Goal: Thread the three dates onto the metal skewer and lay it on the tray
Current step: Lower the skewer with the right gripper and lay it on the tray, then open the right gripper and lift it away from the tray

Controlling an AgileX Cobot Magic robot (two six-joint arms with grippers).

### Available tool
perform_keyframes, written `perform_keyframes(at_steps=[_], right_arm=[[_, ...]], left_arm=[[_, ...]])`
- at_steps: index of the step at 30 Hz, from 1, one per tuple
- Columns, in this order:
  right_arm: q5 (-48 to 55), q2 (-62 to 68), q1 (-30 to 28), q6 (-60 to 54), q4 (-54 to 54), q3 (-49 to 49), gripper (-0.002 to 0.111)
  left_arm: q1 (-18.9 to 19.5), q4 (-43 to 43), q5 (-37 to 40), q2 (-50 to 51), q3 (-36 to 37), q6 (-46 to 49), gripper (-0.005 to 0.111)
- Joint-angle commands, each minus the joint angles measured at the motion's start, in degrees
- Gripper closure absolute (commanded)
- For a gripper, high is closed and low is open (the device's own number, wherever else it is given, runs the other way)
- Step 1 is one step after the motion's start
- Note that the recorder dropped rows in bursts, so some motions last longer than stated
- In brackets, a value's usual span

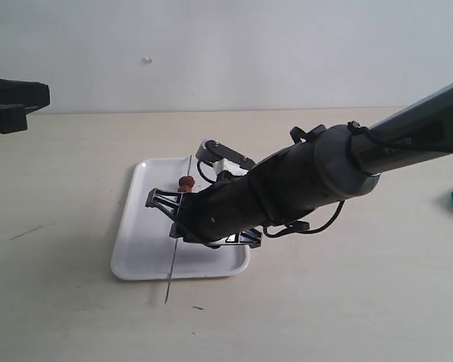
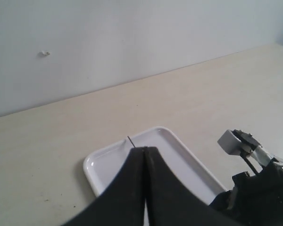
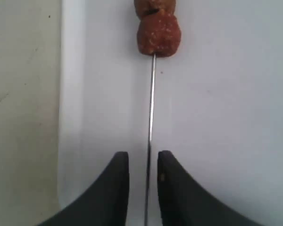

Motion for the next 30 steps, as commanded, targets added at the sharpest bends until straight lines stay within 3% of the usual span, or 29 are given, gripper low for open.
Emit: perform_keyframes(at_steps=[1,10,17,23,26,29,30], right_arm=[[1.0,-3.5,0.1,-0.3,-2.0,-0.2,0.083],[1.3,-13.4,0.1,-0.3,-18.8,-0.2,0.082],[2.8,-20.1,0.1,-0.3,-30.3,0.4,0.082],[6.1,-24.7,0.1,-0.3,-36.8,0.4,0.083],[7.4,-26.8,0.1,-0.3,-39.8,0.6,0.090],[6.7,-29.6,0.1,-0.3,-41.1,2.0,0.108],[6.0,-31.0,0.1,-0.3,-41.4,2.7,0.108]], left_arm=[[-0.2,-0.7,0.3,-1.5,1.3,2.1,0.107],[-0.2,-0.7,-4.0,-13.1,7.3,2.1,0.107],[-0.2,-0.7,-16.7,-29.9,16.1,-0.7,0.107],[-0.2,-0.7,-19.4,-44.7,23.4,-3.9,0.107],[-0.2,-0.7,-23.2,-52.2,27.1,-5.8,0.107],[-0.2,-0.7,-27.2,-58.6,30.3,-8.6,0.107],[-0.2,-0.7,-28.3,-60.7,31.4,-9.0,0.107]])
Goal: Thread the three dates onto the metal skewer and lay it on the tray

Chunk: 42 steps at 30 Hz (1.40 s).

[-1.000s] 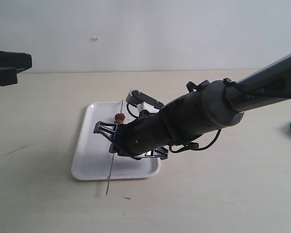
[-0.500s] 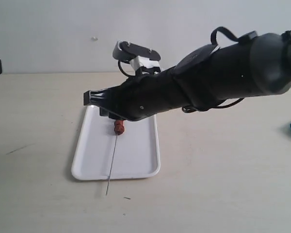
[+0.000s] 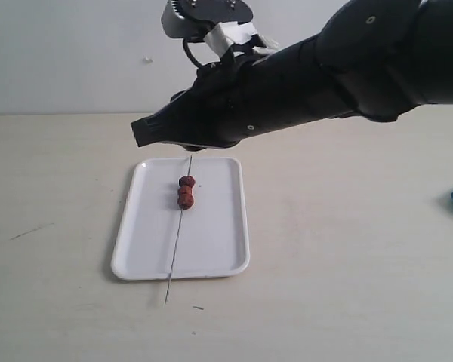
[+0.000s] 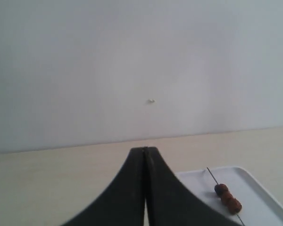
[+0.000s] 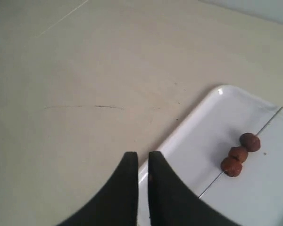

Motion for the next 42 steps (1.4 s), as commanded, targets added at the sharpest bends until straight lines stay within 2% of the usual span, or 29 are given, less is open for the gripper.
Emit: perform_keyframes(at_steps=[1,6,10,15,27,31,33,36,39,42], right_arm=[[-1.3,-5.1,0.1,-0.3,-2.5,2.8,0.108],[-7.2,-15.0,0.1,-2.3,-3.6,9.7,0.108],[-10.1,-25.0,0.1,-7.6,-3.6,16.7,0.108],[-10.0,-37.1,0.1,-7.8,-3.4,23.3,0.108],[-10.1,-50.9,0.1,-8.3,-3.5,23.9,0.108],[-9.1,-54.2,-0.2,-9.3,-6.5,24.3,0.108],[-6.3,-55.7,-2.7,-9.3,-9.3,24.9,0.108],[-0.4,-59.0,-13.1,-8.5,-9.2,27.6,0.108],[-1.8,-63.7,-24.1,-3.3,-9.2,32.1,0.108],[-5.1,-68.5,-31.1,0.1,-9.2,37.0,0.108]], left_arm=[[-0.2,-0.4,-5.5,-9.2,4.8,-3.1,0.107],[-0.2,-0.4,-6.6,-16.8,9.6,-3.1,0.107],[-0.2,-0.4,-6.6,-16.8,11.5,-2.9,0.107],[-0.1,-0.4,-6.6,-16.8,11.5,-2.9,0.107],[-0.1,-0.4,-6.6,-16.8,11.5,-2.9,0.107],[-0.1,-0.4,-6.6,-16.8,11.5,-2.9,0.107],[-0.1,-0.4,-6.6,-16.8,11.5,-2.9,0.107],[-0.1,-0.4,-6.6,-16.8,11.5,-2.9,0.107],[-0.1,-0.4,-6.6,-16.8,11.5,-2.9,0.107],[-0.1,-0.4,-6.6,-16.8,11.5,-2.9,0.107]])
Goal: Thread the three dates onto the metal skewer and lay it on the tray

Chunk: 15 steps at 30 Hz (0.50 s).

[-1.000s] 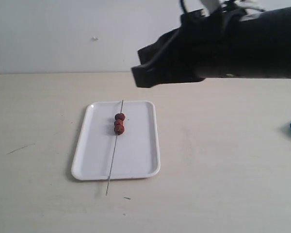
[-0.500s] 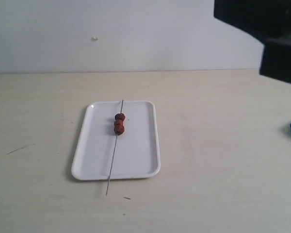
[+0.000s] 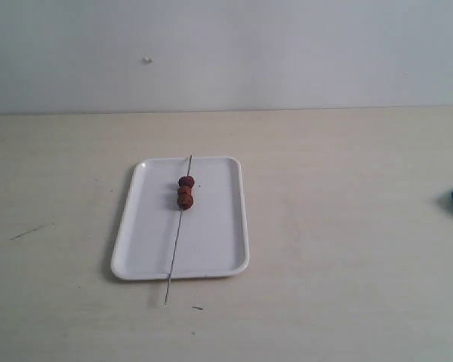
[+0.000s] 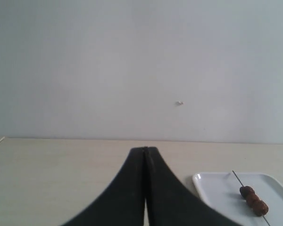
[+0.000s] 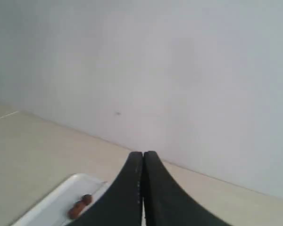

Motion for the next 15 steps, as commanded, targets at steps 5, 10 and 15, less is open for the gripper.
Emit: perform_keyframes(at_steps=[5,10,15], right_arm=[[-4.0,-8.8,-12.2,3.7,-0.6,9.7,0.108],[-3.3,-8.5,-12.2,3.8,2.3,10.1,0.108],[-2.6,-9.0,-12.2,4.4,2.5,11.0,0.108]], left_arm=[[-0.1,-0.4,-0.2,-0.4,0.1,-0.2,0.107],[-0.1,-0.4,-0.2,-0.4,0.1,-0.2,0.107],[-0.1,-0.4,-0.2,-0.4,0.1,-0.2,0.107]])
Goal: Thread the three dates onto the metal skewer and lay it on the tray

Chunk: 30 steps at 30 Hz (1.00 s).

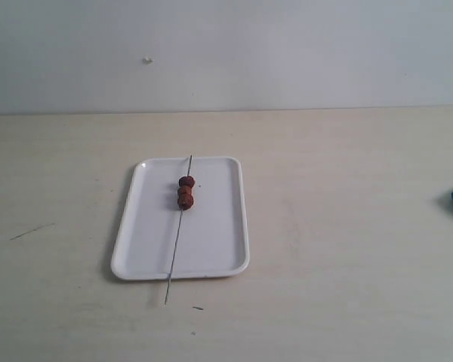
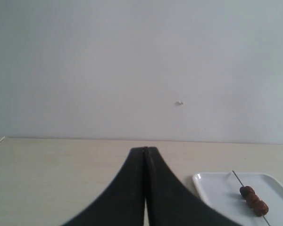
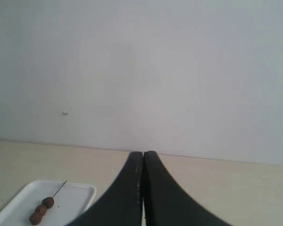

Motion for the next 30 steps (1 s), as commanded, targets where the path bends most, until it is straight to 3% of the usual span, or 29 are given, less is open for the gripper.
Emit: perform_keyframes(at_steps=[1,7,9,30], right_arm=[[-0.1,-1.3,-0.3,3.8,-1.9,1.5,0.108],[-0.4,-9.1,-2.2,38.1,-31.5,6.4,0.108],[-0.5,-11.6,-2.9,42.0,-35.8,8.2,0.108],[4.1,-22.2,-3.4,42.1,-39.9,23.4,0.108]], left_arm=[[-0.1,-0.4,-0.2,-0.4,0.1,-0.2,0.107],[-0.1,-0.4,-0.2,-0.4,0.1,-0.2,0.107],[-0.1,-0.4,-0.2,-0.4,0.1,-0.2,0.107],[-0.1,-0.4,-0.2,-0.4,0.1,-0.2,0.107]])
